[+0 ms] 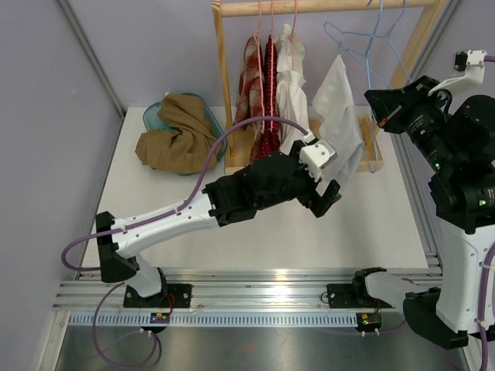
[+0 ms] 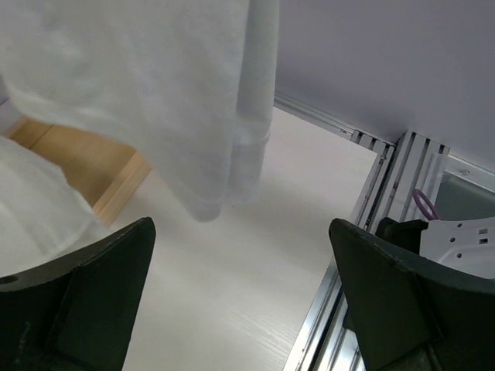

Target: Remove the skirt from the hanger

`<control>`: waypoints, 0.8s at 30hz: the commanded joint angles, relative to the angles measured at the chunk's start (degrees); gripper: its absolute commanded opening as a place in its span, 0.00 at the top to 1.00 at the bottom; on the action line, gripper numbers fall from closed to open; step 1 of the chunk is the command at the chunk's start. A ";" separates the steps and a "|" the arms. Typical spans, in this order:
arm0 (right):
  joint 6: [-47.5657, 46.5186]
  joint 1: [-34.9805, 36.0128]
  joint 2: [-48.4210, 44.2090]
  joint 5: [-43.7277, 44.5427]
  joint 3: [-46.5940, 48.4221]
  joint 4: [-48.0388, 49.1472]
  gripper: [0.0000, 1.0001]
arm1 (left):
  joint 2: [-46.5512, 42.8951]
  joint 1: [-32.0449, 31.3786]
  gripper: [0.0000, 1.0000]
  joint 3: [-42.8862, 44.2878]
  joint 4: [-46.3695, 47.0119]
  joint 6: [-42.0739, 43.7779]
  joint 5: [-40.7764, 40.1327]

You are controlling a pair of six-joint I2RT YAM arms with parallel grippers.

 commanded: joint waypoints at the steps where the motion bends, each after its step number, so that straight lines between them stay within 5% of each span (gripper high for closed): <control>1: 1.02 0.33 -1.42 -1.59 2.03 1.15 1.00 | 2.34 -1.39 0.01 5.24 7.10 0.75 0.91; 6: 1.11 0.33 -2.13 -1.94 3.87 -1.57 1.00 | 4.63 -1.83 0.03 7.53 7.81 1.80 -4.19; 13: 1.90 0.33 -3.88 -2.73 3.88 -2.72 1.00 | 5.34 -1.83 0.27 8.33 9.39 3.47 -10.00; 14: 2.08 0.33 -4.06 -2.90 3.88 -2.90 1.00 | 5.51 -1.83 0.38 8.59 9.39 3.99 -11.05; 20: 3.31 0.33 -5.38 -3.70 2.56 -2.37 1.00 | 5.95 -1.83 0.60 8.07 10.53 4.44 -11.23; 24: 3.92 0.42 -5.82 -4.05 1.68 -2.11 1.00 | 5.60 -1.83 0.85 6.93 11.58 3.83 -9.65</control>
